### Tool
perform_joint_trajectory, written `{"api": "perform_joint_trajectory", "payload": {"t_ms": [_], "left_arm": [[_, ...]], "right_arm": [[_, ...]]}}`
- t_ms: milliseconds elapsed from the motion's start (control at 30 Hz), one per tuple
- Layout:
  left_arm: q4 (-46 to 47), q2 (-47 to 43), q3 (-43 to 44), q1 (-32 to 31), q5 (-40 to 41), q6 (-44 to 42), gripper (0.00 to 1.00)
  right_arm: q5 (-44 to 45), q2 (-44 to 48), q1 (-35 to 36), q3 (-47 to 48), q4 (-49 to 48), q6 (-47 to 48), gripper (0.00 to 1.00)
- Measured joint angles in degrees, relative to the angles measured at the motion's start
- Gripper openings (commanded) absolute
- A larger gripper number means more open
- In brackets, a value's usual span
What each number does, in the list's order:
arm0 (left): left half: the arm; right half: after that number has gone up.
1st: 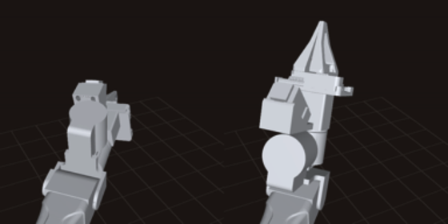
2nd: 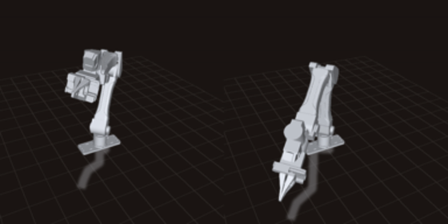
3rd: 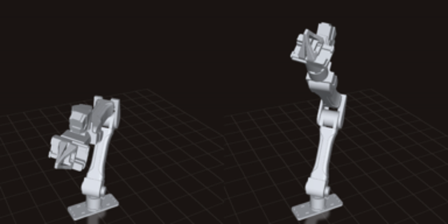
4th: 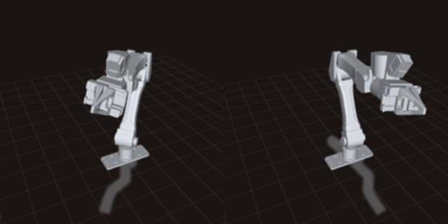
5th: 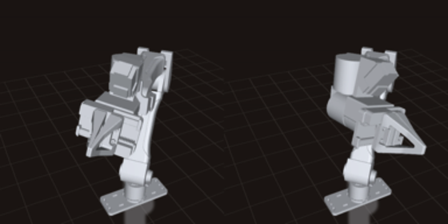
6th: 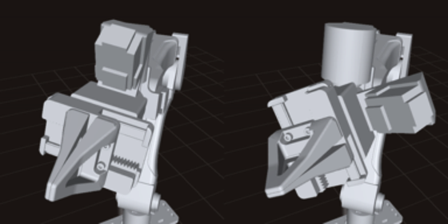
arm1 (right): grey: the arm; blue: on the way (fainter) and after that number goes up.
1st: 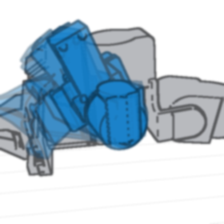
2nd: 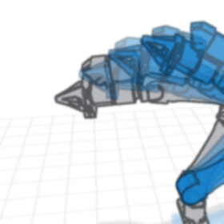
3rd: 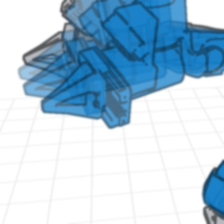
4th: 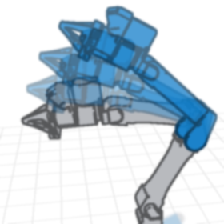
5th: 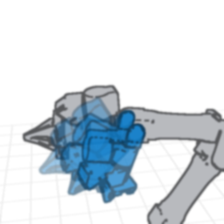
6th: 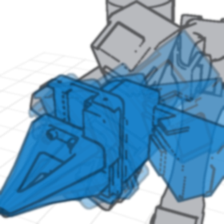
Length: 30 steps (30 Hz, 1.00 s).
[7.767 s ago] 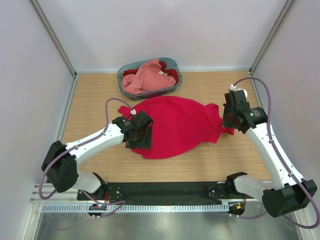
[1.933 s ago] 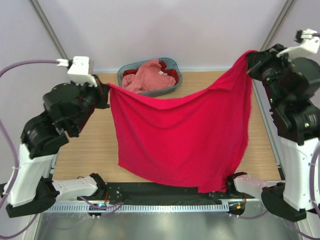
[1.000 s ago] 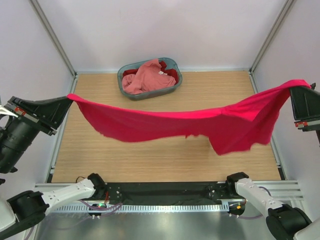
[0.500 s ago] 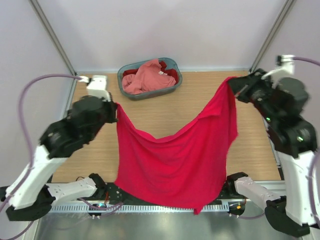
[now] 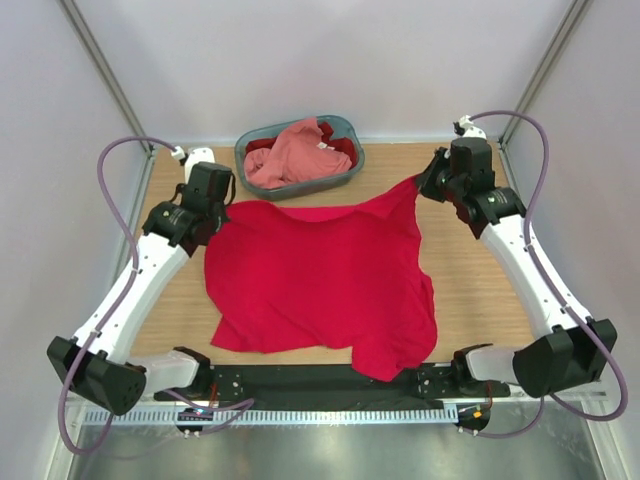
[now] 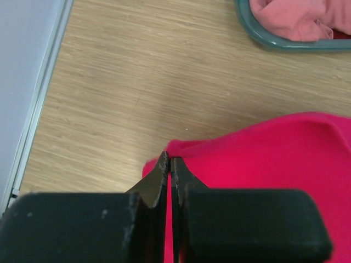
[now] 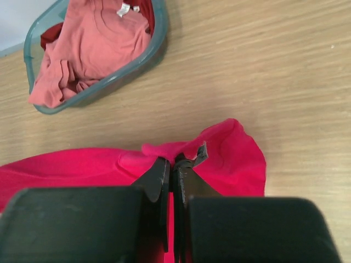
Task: Fold and stack the t-shirts
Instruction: Flatten the tshirt out
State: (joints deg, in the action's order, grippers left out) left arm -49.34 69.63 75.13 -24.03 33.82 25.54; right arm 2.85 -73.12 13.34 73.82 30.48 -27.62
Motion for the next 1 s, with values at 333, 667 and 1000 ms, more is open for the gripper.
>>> {"api": "perform_joint_trajectory", "payload": {"t_ms": [333,667,1000], "left_arm": [[3.02,-1.51,15.23,1.25,-3.89,-0.35,0.01],[9.9,-16.74,21.62,1.29,-12.31,-2.23,0.01],[13.22,-32.13,26.34,1.29,-19.04,-3.52,0.01]], "right_arm": [[0.09,-0.15,-1.05,13.64,-4.07,3.1,0.01],[-3.17,19.71,-1.05,21.94,-7.72,8.63,0.01],[-13.2,30.27,-1.07,36.61,-7.1,6.62,0.01]]}}
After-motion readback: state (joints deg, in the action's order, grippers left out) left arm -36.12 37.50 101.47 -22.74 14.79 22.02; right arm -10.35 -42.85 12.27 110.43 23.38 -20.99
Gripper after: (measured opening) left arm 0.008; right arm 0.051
